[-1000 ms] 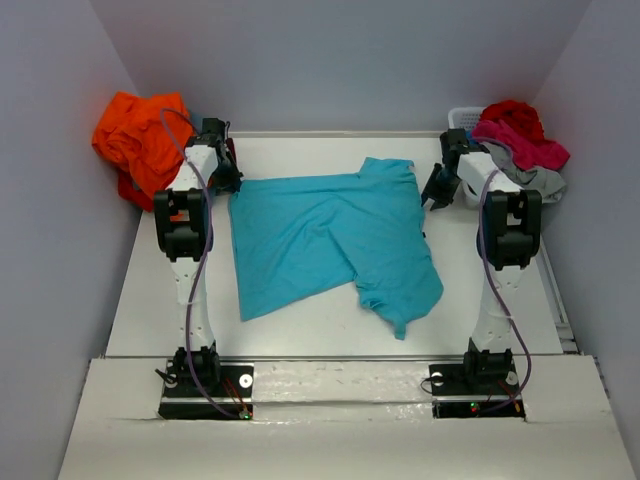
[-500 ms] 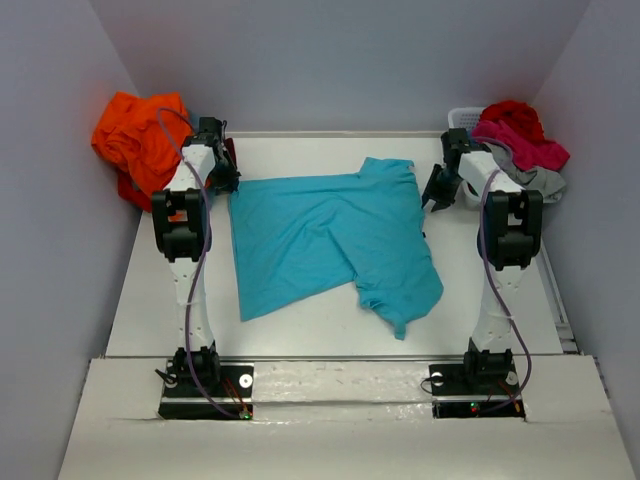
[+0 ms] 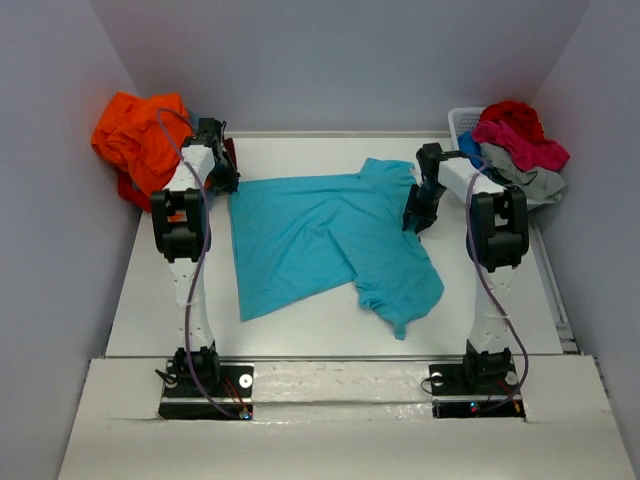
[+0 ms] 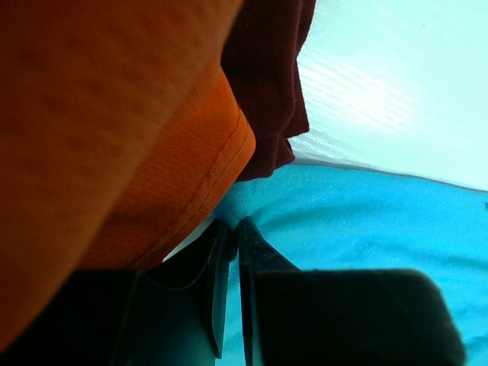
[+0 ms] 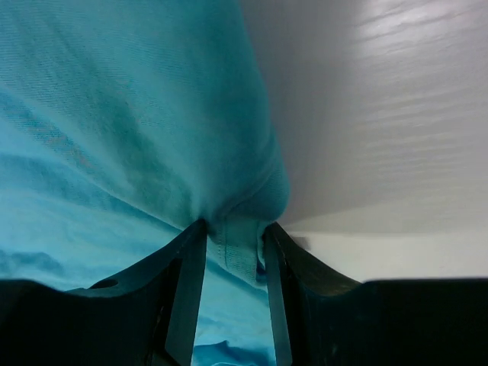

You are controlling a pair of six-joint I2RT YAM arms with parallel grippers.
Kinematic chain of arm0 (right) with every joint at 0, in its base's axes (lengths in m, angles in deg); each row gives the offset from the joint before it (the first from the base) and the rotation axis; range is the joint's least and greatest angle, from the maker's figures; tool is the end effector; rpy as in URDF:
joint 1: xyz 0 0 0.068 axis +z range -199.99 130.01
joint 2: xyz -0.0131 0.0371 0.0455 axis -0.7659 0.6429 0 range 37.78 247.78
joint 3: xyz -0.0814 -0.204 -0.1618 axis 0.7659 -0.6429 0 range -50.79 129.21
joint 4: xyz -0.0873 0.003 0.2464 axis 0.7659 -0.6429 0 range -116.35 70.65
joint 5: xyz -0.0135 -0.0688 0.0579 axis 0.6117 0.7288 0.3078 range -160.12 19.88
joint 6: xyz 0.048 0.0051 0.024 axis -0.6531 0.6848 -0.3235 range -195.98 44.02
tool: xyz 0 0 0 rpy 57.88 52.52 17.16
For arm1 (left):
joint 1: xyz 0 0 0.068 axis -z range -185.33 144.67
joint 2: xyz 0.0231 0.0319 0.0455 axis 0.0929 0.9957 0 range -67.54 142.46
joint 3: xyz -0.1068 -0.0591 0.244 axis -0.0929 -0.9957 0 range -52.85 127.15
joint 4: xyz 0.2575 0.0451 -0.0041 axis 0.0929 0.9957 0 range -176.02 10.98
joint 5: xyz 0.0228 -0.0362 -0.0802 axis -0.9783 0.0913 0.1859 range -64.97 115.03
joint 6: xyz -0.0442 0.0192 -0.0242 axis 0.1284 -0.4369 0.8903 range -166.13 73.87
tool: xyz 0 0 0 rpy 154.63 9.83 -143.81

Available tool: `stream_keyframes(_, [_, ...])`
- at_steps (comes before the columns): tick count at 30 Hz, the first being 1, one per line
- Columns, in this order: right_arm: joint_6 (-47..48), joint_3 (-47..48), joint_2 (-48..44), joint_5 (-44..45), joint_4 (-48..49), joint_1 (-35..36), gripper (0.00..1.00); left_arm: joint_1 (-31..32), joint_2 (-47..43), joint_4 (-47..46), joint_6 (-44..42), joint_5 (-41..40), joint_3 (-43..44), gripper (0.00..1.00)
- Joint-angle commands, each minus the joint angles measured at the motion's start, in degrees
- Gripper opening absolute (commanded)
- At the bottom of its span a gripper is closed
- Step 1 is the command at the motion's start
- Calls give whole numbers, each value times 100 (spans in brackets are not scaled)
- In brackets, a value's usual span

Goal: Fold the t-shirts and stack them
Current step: Flatten out the crumpled T-shirt at the center of the board.

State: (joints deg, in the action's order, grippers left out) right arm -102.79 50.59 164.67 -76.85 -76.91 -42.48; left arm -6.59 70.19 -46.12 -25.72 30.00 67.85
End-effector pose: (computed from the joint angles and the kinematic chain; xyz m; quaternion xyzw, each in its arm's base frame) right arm 0.4343 0.0615 0.1648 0.1635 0.9829 0.0738 0.0405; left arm 0.5269 0.0085 0.1850 -0.1678 0.9430 -0.0882 0.2734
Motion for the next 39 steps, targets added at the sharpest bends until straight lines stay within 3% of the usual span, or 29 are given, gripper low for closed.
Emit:
stream_keyframes(1, [-61, -215, -15, -180, -159, 93, 42, -235, -484, 97, 78, -137, -38, 21])
stream_keyframes(7, [-97, -233, 29, -40, -106, 93, 42, -235, -484, 115, 69, -154, -38, 20])
stream_keyframes(11, [-114, 12, 134, 337, -229, 93, 36, -287, -493, 123, 43, -146, -29, 16])
stream_keyframes(15, [-176, 267, 248, 575, -361, 93, 11, -287, -502, 167, 43, -172, -12, 9])
stream_keyframes(16, [-202, 329, 327, 602, -396, 93, 8, -287, -519, 167, 43, -181, -12, 8])
stream_keyframes(39, [0, 2271, 1162, 1402, -1398, -382, 16, -393, -519, 220, 25, -119, -12, 6])
